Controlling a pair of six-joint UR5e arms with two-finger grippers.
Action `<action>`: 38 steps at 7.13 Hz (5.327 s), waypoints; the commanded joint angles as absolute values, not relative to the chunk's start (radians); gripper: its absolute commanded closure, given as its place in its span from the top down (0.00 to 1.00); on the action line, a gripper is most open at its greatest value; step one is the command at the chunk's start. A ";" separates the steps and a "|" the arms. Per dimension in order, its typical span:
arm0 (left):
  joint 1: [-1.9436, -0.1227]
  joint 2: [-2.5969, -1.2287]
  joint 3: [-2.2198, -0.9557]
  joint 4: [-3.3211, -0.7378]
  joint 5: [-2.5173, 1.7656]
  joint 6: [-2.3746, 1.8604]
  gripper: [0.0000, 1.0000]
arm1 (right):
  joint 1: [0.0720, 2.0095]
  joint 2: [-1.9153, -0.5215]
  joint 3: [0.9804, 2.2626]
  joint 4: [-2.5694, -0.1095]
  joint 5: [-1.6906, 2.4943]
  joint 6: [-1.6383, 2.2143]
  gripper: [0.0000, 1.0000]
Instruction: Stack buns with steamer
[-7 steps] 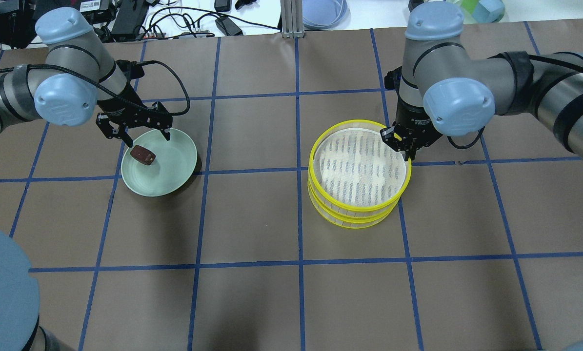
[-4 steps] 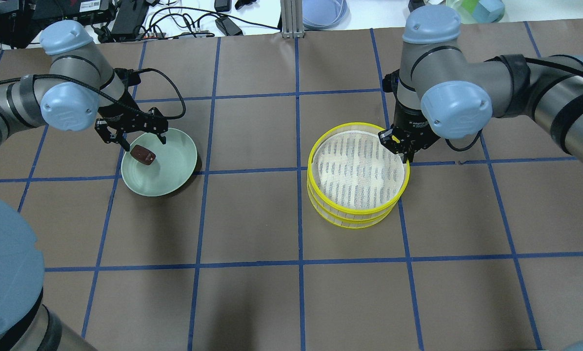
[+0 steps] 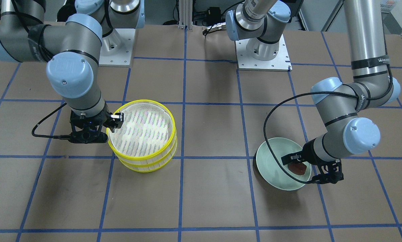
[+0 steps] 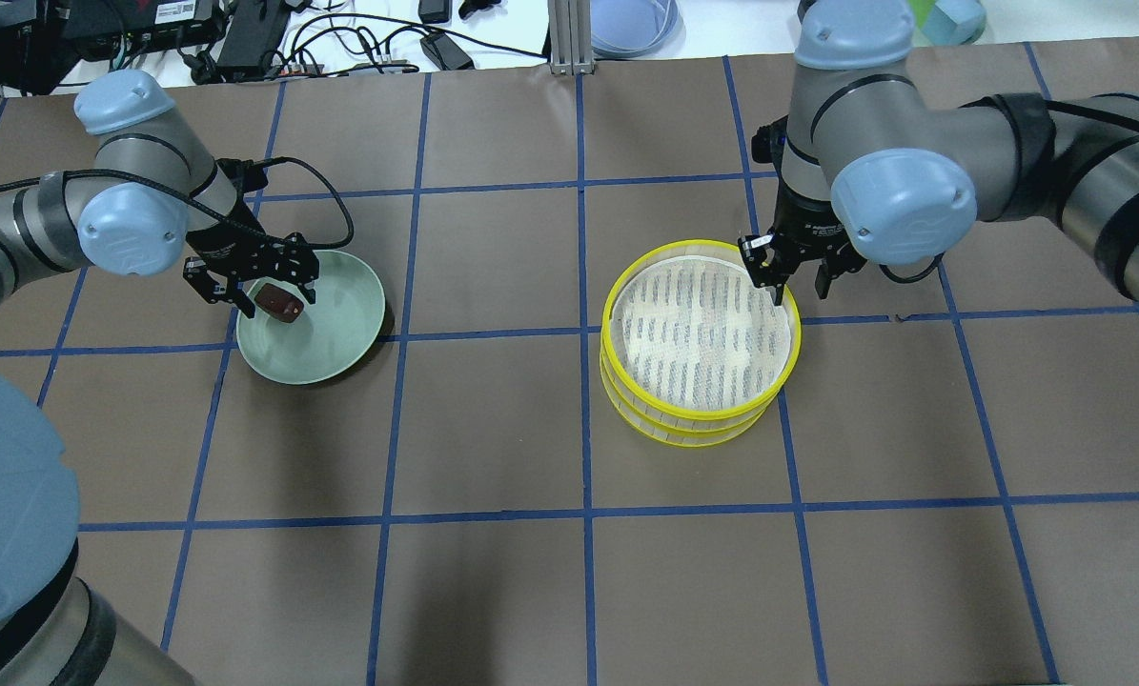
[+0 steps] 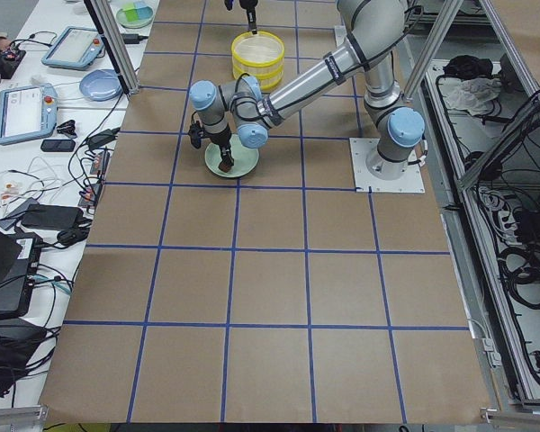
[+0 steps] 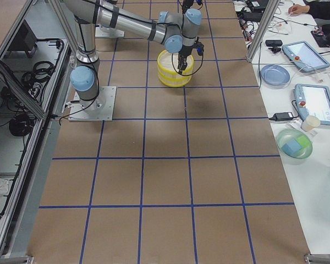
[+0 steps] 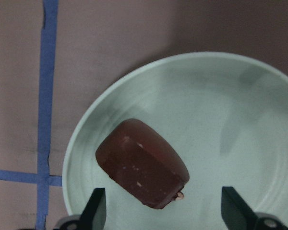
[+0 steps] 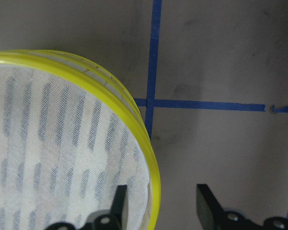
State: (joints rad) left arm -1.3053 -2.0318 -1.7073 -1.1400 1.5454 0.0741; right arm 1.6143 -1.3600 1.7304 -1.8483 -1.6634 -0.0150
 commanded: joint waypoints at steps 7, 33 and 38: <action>-1.302 -2.052 -1.707 -1.063 1.545 0.136 0.18 | 1.603 -1.552 1.445 -1.555 -1.585 0.129 1.00; -1.843 -1.809 -1.569 -1.133 1.439 -0.345 1.00 | 1.603 -1.566 1.471 -1.545 -1.661 0.106 1.00; -1.655 -1.628 -1.439 -1.535 1.535 -0.152 1.00 | 1.601 -1.568 1.471 -1.549 -1.635 0.118 1.00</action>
State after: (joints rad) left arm -1.6631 -1.6683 -1.4694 -1.4587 1.5096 -0.1571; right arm 1.6016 -1.5676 1.4711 -1.5492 -1.6391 0.1175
